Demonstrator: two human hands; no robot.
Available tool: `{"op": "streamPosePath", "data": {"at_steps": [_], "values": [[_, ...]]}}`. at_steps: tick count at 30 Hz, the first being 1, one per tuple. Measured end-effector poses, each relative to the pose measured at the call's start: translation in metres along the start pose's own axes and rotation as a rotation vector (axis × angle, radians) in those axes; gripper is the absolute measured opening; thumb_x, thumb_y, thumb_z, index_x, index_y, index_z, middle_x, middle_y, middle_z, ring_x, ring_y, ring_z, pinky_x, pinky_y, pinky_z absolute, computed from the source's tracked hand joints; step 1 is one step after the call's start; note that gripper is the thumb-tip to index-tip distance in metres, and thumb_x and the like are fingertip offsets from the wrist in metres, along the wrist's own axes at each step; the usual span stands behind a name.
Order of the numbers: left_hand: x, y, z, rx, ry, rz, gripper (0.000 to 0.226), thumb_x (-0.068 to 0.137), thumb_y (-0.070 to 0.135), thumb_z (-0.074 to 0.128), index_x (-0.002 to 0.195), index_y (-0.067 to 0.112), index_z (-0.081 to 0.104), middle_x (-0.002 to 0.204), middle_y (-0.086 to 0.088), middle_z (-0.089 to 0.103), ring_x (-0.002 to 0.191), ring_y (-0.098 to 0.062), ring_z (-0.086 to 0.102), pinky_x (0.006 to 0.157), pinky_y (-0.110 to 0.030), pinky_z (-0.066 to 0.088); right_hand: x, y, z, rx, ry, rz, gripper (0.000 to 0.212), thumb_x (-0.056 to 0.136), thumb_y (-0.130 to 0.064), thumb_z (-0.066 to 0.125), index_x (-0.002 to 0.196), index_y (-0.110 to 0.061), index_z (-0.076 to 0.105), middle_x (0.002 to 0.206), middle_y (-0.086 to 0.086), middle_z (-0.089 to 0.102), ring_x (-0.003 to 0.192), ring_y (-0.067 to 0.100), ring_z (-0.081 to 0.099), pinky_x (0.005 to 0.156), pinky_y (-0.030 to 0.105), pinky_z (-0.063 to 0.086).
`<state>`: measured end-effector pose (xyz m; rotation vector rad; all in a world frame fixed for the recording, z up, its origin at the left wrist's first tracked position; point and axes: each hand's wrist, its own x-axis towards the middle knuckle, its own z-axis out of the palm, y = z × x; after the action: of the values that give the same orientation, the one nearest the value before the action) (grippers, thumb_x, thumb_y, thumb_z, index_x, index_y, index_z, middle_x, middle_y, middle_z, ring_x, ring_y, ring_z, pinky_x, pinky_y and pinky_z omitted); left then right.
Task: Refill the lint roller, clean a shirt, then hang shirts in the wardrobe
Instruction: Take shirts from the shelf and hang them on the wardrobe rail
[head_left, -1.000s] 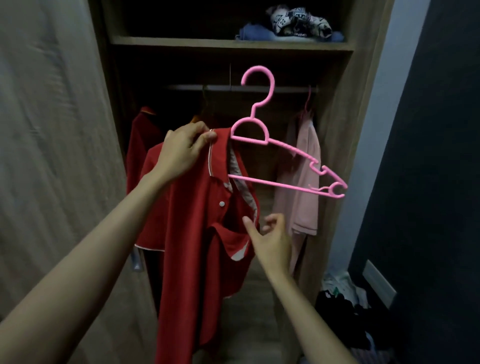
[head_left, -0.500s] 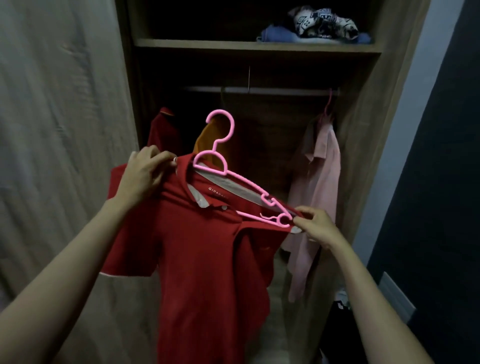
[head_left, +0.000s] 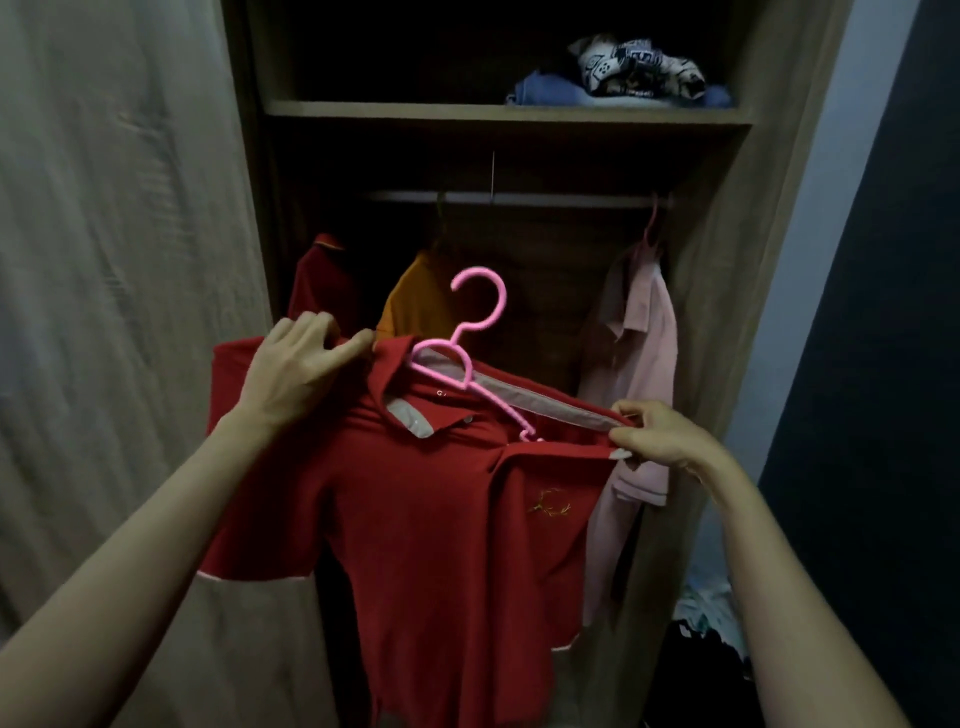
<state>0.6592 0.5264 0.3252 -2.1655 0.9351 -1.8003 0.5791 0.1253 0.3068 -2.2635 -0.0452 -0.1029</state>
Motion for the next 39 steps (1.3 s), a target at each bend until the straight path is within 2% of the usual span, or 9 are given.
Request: {"op": "streamPosePath", "data": {"at_steps": [3,8,12,15,19,21,25,31,39], "values": [[-0.003,0.01,0.006,-0.014,-0.12,-0.056,0.024,0.09,0.022,0.049,0.111,0.016,0.058,0.074,-0.013,0.047,0.061,-0.028,0.048,0.055,-0.037,0.034,-0.002,-0.007,0.008,-0.052,0.057,-0.084,0.019,0.081,-0.002,0.054,0.068,-0.015,0.054,0.058,0.003,0.054,0.048,0.014,0.052,0.053,0.029,0.045],[-0.003,0.031,0.013,-0.195,-0.199,-0.563,0.03,0.092,0.036,0.041,0.098,0.016,0.062,0.075,-0.008,0.048,0.066,-0.029,0.05,0.064,-0.036,0.029,-0.012,-0.023,0.029,0.171,-0.03,-0.343,0.006,0.086,-0.019,0.067,0.085,-0.014,0.065,0.071,0.0,0.063,0.062,0.01,0.055,0.063,0.024,0.046],[-0.001,0.027,0.014,-0.357,-0.17,-0.625,0.036,0.093,0.041,0.037,0.097,0.015,0.061,0.078,-0.007,0.05,0.07,-0.027,0.052,0.068,-0.031,0.024,0.0,-0.019,0.032,0.081,0.507,-0.492,0.017,0.086,-0.041,0.063,0.096,-0.027,0.064,0.102,-0.002,0.062,0.096,0.01,0.058,0.087,0.023,0.042],[0.003,0.022,0.014,-0.442,-0.16,-0.616,0.036,0.094,0.043,0.038,0.098,0.017,0.062,0.081,-0.005,0.054,0.075,-0.024,0.053,0.069,-0.029,0.022,0.012,-0.008,0.031,-0.178,0.545,-0.462,0.044,0.088,-0.047,0.059,0.13,-0.04,0.046,0.133,-0.008,0.046,0.127,0.011,0.04,0.105,0.036,0.026],[0.013,0.025,0.012,-0.571,-0.099,-0.621,0.028,0.091,0.042,0.045,0.099,0.025,0.066,0.079,0.0,0.056,0.075,-0.019,0.057,0.07,-0.035,0.033,0.015,-0.009,0.041,-0.208,0.411,-0.539,0.026,0.095,-0.043,0.043,0.105,-0.025,0.059,0.099,-0.008,0.062,0.094,0.01,0.059,0.084,0.03,0.045],[0.019,0.028,0.011,-0.667,-0.105,-0.646,0.028,0.089,0.045,0.048,0.099,0.028,0.068,0.081,0.001,0.06,0.077,-0.016,0.059,0.077,-0.044,0.041,0.013,-0.013,0.044,-0.197,0.459,-0.539,0.038,0.095,-0.046,0.035,0.09,-0.016,0.059,0.084,-0.004,0.061,0.079,0.012,0.059,0.069,0.029,0.044],[0.023,0.025,0.016,-0.853,-0.128,-0.701,0.022,0.087,0.046,0.055,0.097,0.031,0.069,0.092,0.006,0.067,0.088,-0.011,0.064,0.092,-0.053,0.044,-0.001,-0.019,0.035,-0.169,0.447,-0.53,0.034,0.095,-0.044,0.042,0.087,-0.018,0.062,0.079,-0.007,0.064,0.075,0.008,0.06,0.069,0.034,0.049],[0.038,0.049,0.016,-1.153,-0.168,-0.646,0.014,0.087,0.03,0.062,0.089,0.043,0.068,0.091,0.011,0.07,0.09,-0.002,0.063,0.087,-0.025,0.047,-0.052,-0.036,-0.001,0.124,-0.003,-0.443,0.027,0.091,-0.026,0.052,0.105,-0.009,0.067,0.105,0.008,0.07,0.096,0.009,0.064,0.089,0.024,0.048],[0.051,0.074,0.027,-0.963,-0.197,-0.636,0.023,0.094,0.022,0.058,0.115,0.03,0.066,0.101,0.002,0.063,0.089,0.001,0.057,0.087,-0.011,0.039,-0.097,-0.022,-0.043,0.301,0.227,-0.25,0.017,0.089,-0.019,0.057,0.092,-0.011,0.072,0.083,-0.004,0.075,0.074,0.002,0.066,0.066,0.009,0.05]]}}
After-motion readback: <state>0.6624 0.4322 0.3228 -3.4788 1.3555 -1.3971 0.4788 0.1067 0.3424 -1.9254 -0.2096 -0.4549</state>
